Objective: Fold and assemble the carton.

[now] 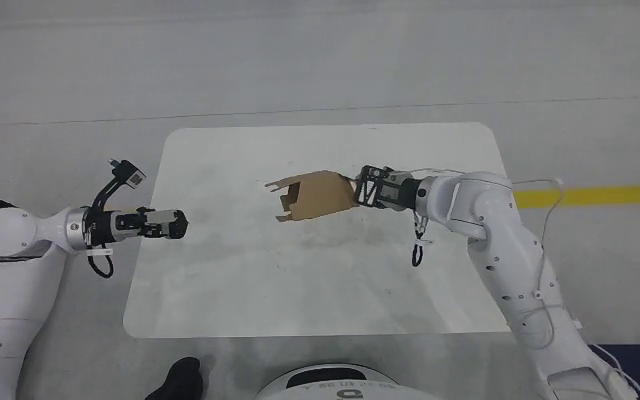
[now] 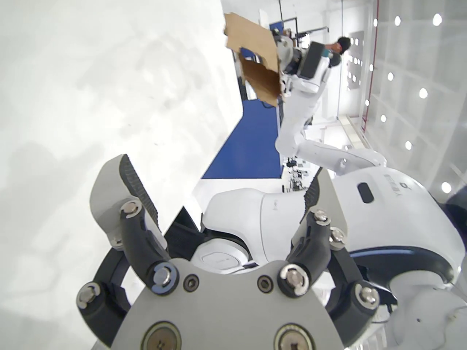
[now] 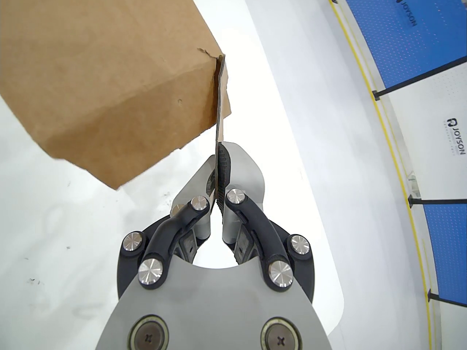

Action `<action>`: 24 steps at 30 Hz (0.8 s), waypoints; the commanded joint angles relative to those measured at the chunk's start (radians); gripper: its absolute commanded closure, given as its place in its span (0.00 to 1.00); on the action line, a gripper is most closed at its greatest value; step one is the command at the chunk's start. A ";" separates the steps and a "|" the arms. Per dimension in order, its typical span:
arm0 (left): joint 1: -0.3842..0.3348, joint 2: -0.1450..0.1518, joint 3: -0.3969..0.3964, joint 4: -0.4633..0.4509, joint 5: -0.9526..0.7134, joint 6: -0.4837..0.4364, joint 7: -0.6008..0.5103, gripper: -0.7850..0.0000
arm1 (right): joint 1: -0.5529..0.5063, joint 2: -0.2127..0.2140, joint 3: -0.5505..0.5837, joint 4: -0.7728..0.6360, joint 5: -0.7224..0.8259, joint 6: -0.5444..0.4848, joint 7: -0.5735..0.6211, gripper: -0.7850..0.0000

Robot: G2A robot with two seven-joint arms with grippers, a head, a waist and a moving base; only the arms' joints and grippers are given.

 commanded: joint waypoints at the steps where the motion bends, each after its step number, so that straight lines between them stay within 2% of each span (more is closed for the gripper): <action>1: -0.010 0.003 0.017 -0.028 0.006 0.002 -0.002 0.00 | 0.017 -0.002 -0.022 0.003 0.013 0.002 0.018 1.00; 6: -0.025 0.006 0.089 -0.075 -0.034 0.023 -0.022 0.00 | 0.037 -0.003 -0.051 0.016 0.024 0.013 0.033 1.00; 7: -0.030 0.007 0.107 -0.080 -0.040 0.023 -0.022 0.02 | 0.040 -0.003 -0.057 0.016 0.021 0.015 0.034 1.00; 8: -0.037 0.009 0.125 -0.084 -0.047 0.023 -0.022 0.10 | 0.043 -0.004 -0.063 0.014 0.017 0.018 0.033 1.00; 9: -0.045 0.010 0.143 -0.086 -0.052 0.023 -0.022 0.13 | 0.045 -0.004 -0.069 0.013 0.012 0.020 0.032 1.00; 14: -0.103 0.012 0.221 -0.064 -0.061 0.023 -0.022 0.23 | 0.048 -0.003 -0.092 -0.014 -0.028 0.038 0.022 1.00; 24: -0.196 -0.011 0.290 0.014 -0.098 0.015 -0.014 0.23 | 0.052 -0.001 -0.133 -0.024 -0.063 0.030 0.001 1.00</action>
